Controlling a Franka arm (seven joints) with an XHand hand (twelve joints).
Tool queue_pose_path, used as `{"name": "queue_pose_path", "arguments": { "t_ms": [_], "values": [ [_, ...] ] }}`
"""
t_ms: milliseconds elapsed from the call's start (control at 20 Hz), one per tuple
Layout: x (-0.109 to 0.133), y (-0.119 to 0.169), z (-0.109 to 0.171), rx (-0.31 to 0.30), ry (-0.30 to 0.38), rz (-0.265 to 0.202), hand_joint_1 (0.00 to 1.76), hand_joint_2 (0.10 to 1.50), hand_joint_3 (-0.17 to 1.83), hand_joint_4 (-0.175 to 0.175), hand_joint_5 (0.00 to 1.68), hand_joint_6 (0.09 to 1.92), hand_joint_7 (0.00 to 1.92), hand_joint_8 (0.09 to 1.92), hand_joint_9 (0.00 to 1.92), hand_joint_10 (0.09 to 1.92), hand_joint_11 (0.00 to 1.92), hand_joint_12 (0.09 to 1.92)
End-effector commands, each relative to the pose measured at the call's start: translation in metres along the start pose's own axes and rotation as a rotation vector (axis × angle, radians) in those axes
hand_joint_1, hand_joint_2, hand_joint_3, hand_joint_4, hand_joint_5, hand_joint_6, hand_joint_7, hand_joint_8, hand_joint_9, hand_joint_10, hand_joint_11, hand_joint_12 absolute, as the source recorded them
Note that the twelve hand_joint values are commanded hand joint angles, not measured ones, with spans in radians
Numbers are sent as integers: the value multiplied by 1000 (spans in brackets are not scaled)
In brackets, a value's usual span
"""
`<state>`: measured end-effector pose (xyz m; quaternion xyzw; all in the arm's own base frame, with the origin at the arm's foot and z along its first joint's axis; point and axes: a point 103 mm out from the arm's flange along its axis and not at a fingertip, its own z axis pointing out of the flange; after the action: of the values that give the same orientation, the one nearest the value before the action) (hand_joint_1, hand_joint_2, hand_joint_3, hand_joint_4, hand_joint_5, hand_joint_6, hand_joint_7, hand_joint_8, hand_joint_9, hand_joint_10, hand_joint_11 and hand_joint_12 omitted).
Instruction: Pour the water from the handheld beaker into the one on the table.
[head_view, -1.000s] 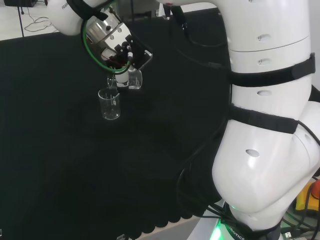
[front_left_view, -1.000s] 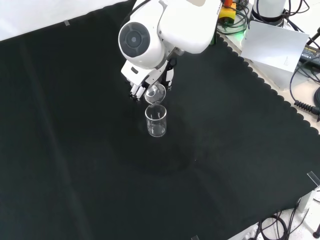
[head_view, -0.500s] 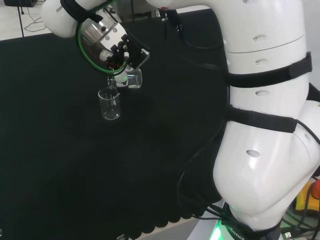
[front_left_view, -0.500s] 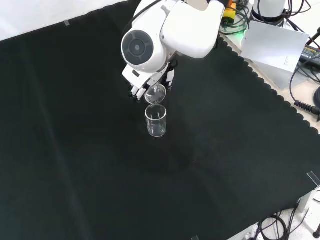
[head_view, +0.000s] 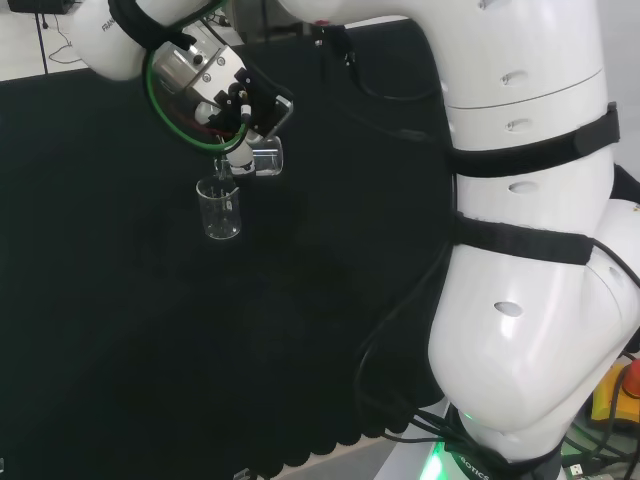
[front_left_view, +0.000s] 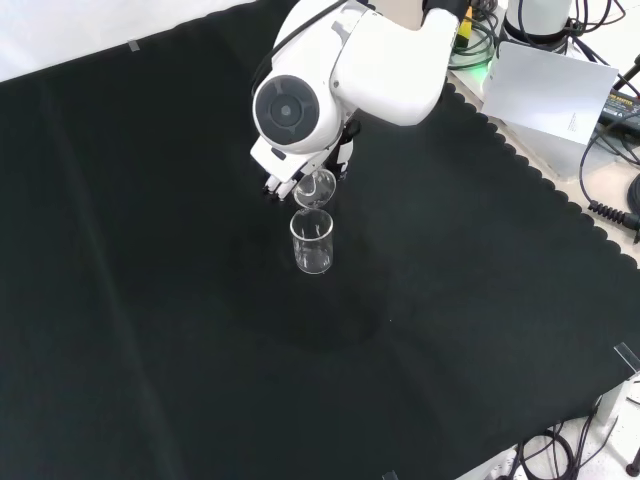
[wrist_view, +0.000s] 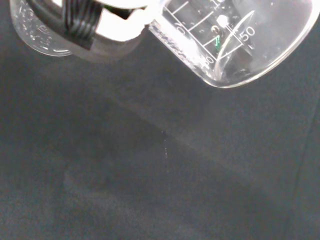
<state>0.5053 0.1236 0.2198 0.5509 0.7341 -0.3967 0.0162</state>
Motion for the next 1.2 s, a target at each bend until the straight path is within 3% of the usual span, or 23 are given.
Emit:
{"name": "queue_pose_path", "arguments": {
  "t_ms": [50,1200],
  "values": [
    [1,0,-2,11,-27,8,1282,1127,-175,-123,970,1025,1280,673,1305,1046,1067,800],
    [4,2,-10,70,-75,34,1283,1126,-175,-124,971,1025,1285,664,1308,1040,1068,798]
  ]
}}
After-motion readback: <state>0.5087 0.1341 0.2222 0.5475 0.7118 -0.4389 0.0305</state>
